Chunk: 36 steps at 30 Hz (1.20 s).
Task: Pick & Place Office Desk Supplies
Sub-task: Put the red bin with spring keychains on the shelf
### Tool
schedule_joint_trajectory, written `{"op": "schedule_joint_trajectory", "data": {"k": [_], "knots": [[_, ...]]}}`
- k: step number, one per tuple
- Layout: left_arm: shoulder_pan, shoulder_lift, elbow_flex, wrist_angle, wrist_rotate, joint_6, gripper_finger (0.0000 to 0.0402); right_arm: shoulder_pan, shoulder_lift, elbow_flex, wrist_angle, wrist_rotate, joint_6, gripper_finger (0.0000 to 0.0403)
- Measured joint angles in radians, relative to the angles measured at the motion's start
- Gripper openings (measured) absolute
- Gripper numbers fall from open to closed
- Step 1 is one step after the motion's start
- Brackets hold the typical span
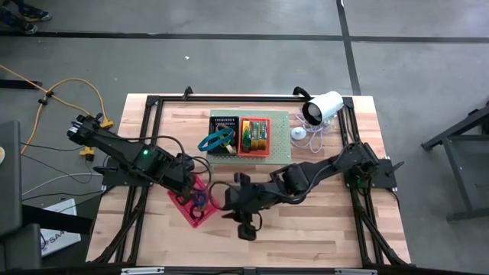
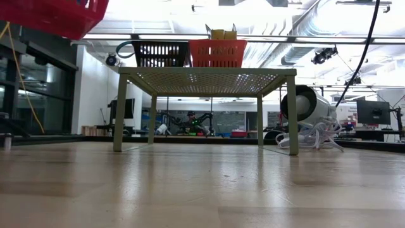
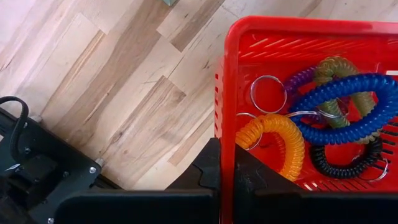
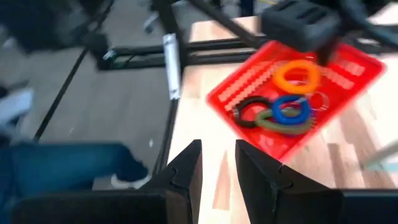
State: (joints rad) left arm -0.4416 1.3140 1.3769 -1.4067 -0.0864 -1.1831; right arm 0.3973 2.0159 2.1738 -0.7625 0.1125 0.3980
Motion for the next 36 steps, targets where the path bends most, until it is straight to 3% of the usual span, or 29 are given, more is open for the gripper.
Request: {"op": "schedule_joint_trajectory", "data": {"k": [7,14,22,25,29,36], "knots": [[0.000,0.011,0.000,0.001,0.020,-0.018,0.0000,-0.001,0.004,0.000,0.000,-0.149,-0.239,0.0084],[0.013,0.056,0.000,0.005,0.063,-0.010,0.0000,0.009,0.004,0.000,-0.090,-0.163,-0.498,0.0084],[0.052,0.108,0.000,0.054,0.096,0.049,0.0000,0.045,0.084,0.000,-0.134,-0.100,-0.796,0.0084],[0.055,0.118,0.000,0.079,0.107,0.066,0.0000,0.064,0.116,0.000,-0.144,-0.001,-0.861,0.0084],[0.054,0.127,0.000,0.080,0.106,0.061,0.0000,0.091,0.132,-0.001,-0.149,0.151,-0.893,0.0084],[0.069,0.129,0.000,0.090,0.108,0.053,0.0000,0.100,0.137,0.000,-0.129,0.158,-0.892,0.0084]]}}
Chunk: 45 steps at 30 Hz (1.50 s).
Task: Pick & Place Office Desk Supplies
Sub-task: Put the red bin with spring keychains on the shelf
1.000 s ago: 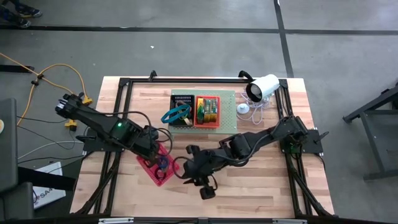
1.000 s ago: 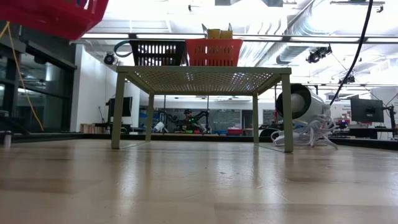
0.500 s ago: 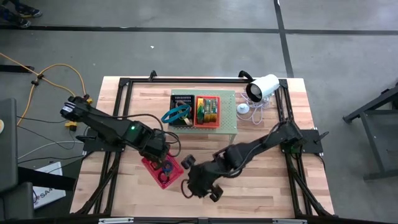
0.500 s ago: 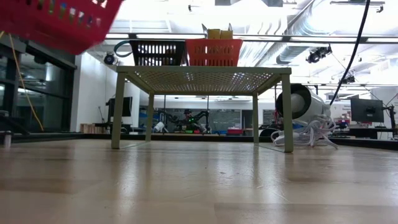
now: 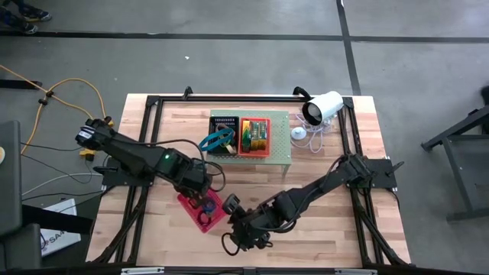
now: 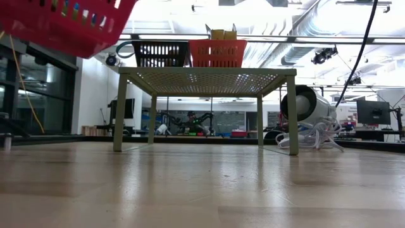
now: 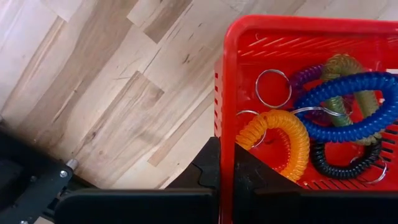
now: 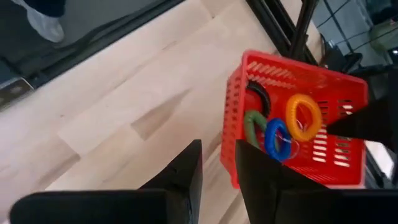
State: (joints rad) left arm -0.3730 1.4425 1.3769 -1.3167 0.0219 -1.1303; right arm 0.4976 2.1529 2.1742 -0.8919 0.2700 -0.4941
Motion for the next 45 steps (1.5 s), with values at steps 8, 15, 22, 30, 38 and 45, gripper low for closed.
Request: {"op": "schedule_joint_trajectory", "data": {"k": [8,15,22,30,38,45], "knots": [[0.043,0.013,0.002,0.019,0.026,-0.002,0.0000,0.000,0.000,0.000,0.004,-0.014,0.025,0.0084],[0.049,0.015,0.003,0.043,0.011,0.016,0.0000,-0.013,0.000,0.000,-0.002,-0.015,0.024,0.0084],[0.052,0.022,0.003,0.044,-0.028,0.057,0.0000,-0.048,0.000,0.000,0.000,-0.049,0.030,0.0084],[0.063,0.025,0.003,0.047,-0.054,0.085,0.0000,-0.074,0.000,0.000,0.013,-0.125,0.079,0.0084],[0.076,0.025,0.003,0.050,-0.059,0.108,0.0000,-0.081,0.045,0.001,0.025,-0.162,0.074,0.0084],[0.076,0.024,0.003,0.057,-0.059,0.108,0.0000,-0.087,0.058,0.000,0.027,-0.129,0.061,0.0084]]}}
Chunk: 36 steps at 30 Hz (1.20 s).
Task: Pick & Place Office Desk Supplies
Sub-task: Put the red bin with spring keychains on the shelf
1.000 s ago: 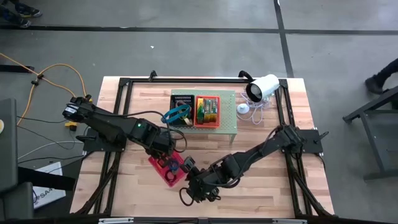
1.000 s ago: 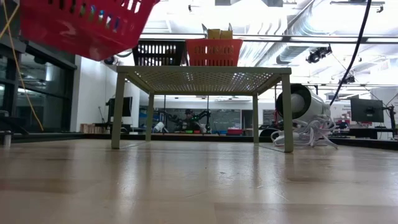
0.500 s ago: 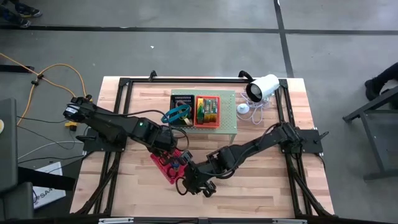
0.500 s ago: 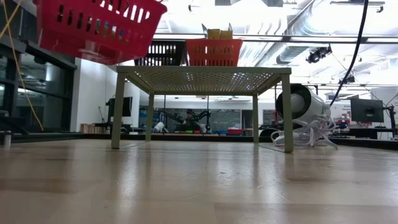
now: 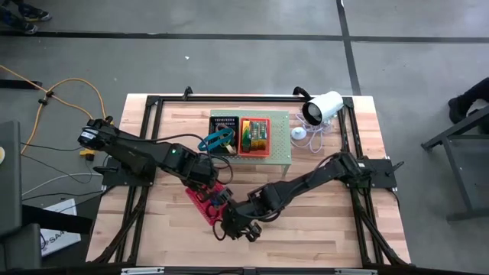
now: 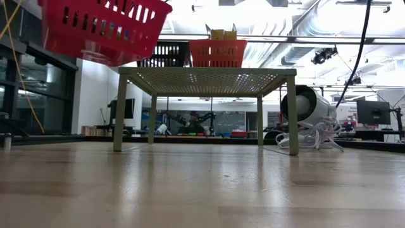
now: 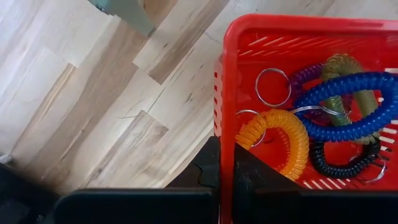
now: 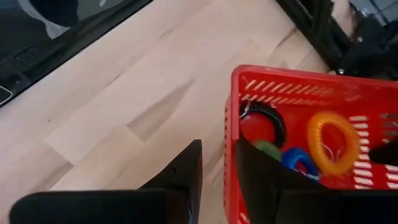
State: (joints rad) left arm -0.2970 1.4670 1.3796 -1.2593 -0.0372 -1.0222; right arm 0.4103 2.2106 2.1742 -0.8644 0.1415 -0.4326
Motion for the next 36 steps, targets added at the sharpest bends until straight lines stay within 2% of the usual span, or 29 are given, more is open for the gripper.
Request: {"op": "schedule_joint_trajectory", "data": {"k": [14,26,36], "knots": [[0.000,0.003,0.000,0.042,-0.002,0.008,0.0000,-0.017,0.009,0.000,0.018,-0.006,-0.015,0.0084],[0.000,0.003,0.000,0.053,-0.001,0.022,0.0000,-0.028,0.009,0.000,0.000,-0.064,0.063,0.0084],[-0.008,0.004,-0.002,0.114,0.001,0.049,0.0000,-0.026,0.007,0.000,-0.044,-0.068,0.110,0.0084]]}}
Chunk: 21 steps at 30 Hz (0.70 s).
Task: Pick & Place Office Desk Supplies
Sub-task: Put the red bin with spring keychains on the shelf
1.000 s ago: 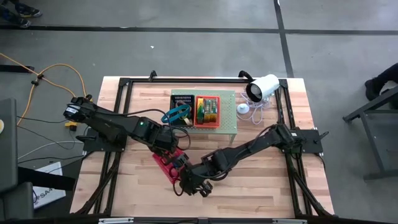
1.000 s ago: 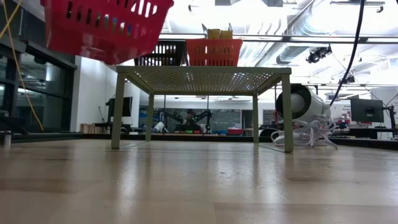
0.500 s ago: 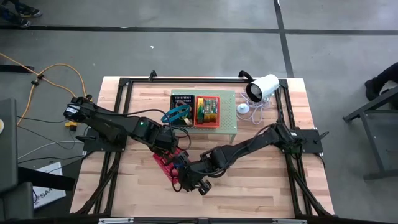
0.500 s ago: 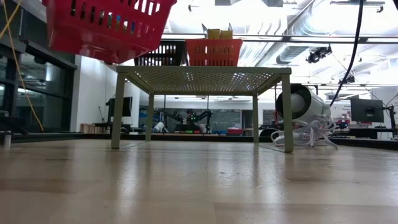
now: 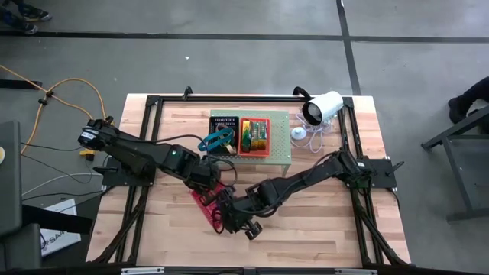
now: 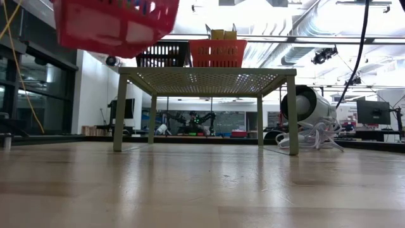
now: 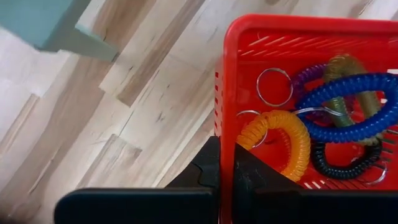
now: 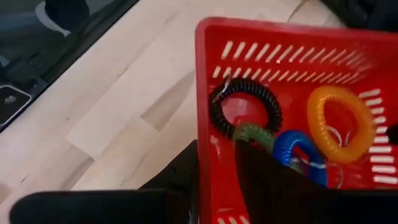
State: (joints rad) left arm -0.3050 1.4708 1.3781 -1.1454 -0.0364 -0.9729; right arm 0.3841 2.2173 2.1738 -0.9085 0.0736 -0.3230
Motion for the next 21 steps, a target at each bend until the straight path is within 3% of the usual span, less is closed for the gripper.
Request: {"op": "schedule_joint_trajectory", "data": {"k": [21], "knots": [[0.001,0.000,0.000,0.058,-0.019,0.034,0.0000,0.002,0.000,0.000,-0.065,-0.053,0.068,0.0068]]}}
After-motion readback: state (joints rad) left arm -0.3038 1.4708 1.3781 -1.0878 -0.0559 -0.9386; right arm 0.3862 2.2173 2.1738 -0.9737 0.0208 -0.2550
